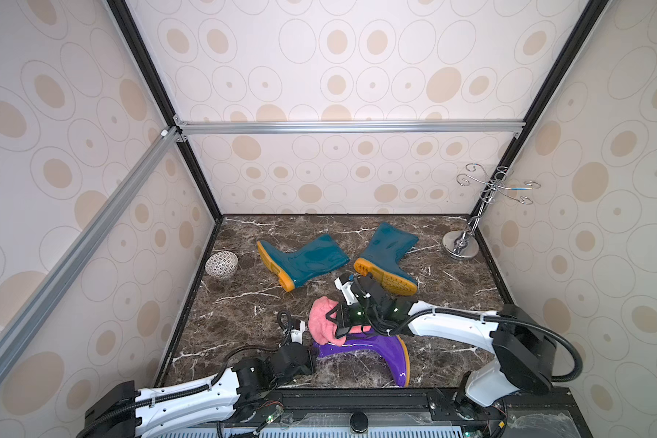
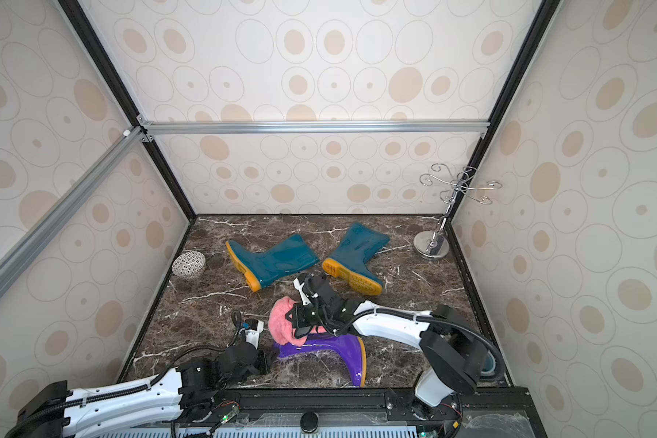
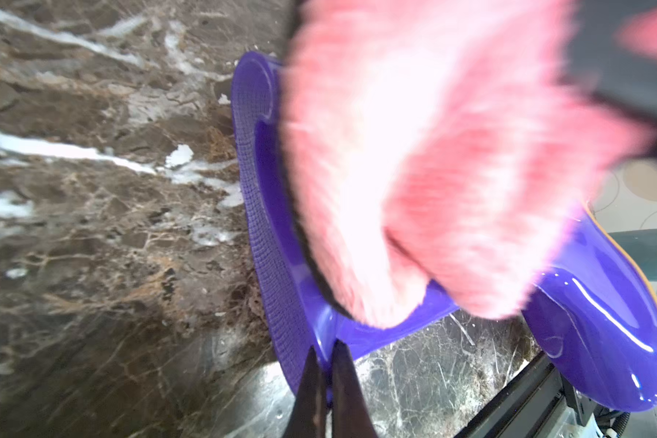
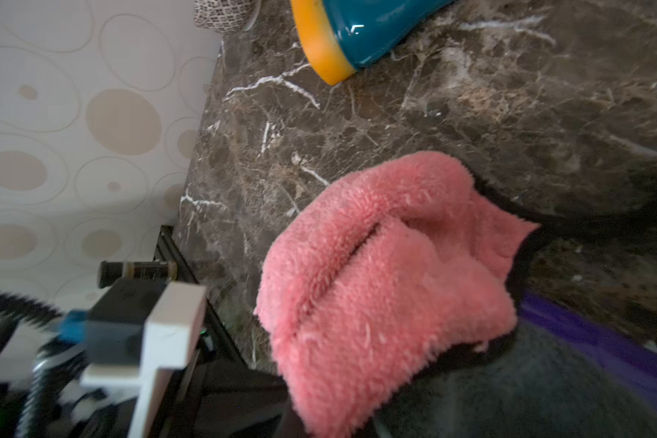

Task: Wipe the rubber boots with a cloth
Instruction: Wipe the dirt off the rubber boot.

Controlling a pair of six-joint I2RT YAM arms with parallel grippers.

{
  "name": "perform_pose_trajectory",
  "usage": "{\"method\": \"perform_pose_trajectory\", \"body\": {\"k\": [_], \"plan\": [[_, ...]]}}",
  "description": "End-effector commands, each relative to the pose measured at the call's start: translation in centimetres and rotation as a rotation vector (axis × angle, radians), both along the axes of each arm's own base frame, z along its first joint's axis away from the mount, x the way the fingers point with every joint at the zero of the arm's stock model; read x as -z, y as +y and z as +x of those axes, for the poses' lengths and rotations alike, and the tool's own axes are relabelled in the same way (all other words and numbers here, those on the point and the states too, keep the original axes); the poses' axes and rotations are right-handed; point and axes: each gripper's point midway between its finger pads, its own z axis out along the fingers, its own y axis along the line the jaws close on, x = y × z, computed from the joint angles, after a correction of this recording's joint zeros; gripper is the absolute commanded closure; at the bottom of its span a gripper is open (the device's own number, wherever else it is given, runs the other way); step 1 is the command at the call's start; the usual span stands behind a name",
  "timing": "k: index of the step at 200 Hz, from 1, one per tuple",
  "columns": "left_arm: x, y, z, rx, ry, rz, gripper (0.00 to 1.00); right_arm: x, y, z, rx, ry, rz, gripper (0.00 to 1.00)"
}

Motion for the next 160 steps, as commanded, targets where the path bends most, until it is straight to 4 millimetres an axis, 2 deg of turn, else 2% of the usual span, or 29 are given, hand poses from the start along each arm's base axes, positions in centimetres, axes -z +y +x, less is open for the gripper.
{"method": "perform_pose_trajectory", "body": {"k": [1,13,41,49,79,108,119,132,144,160], "plan": [[-0.4,0.6,0.9,-0.048,-0.035,0.021,1.0,2.0,1.0,0.1,0.073,0.019,-0.052,1.0],[-0.5,0.7,1.0,-0.052,-0.041,0.033,1.0,2.6,-0.3,0.0,0.107,-0.02,-0.111,1.0],[-0.5,0.6,1.2,-0.051,-0.046,0.04,1.0,3.3,-6.2,-0.4,0.216,-0.077,-0.233,1.0],[-0.5,0.6,1.2,-0.049,-0.047,0.043,1.0,2.8,-8.4,-0.6,0.241,-0.104,-0.285,1.0],[-0.5,0.8,1.3,-0.053,-0.06,0.061,1.0,1.0,-14.8,-1.3,0.297,-0.196,-0.42,1.0],[-0.9,0.9,1.4,-0.046,-0.071,0.07,1.0,1.2,-20.5,-2.6,0.304,-0.073,-0.559,1.0],[-0.9,0.9,1.4,-0.047,-0.074,0.068,1.0,0.5,-22.5,-3.0,0.311,-0.035,-0.604,1.0],[-0.9,0.9,1.4,-0.046,-0.077,0.072,1.0,-1.6,-24.0,-3.1,0.305,-0.073,-0.647,1.0],[-0.9,0.9,1.5,-0.046,-0.077,0.071,1.0,-3.2,-24.0,-3.2,0.279,-0.107,-0.635,1.0],[-0.9,0.6,1.5,-0.038,-0.081,0.068,1.0,-2.8,-22.6,-4.0,0.194,-0.061,-0.606,1.0]]}}
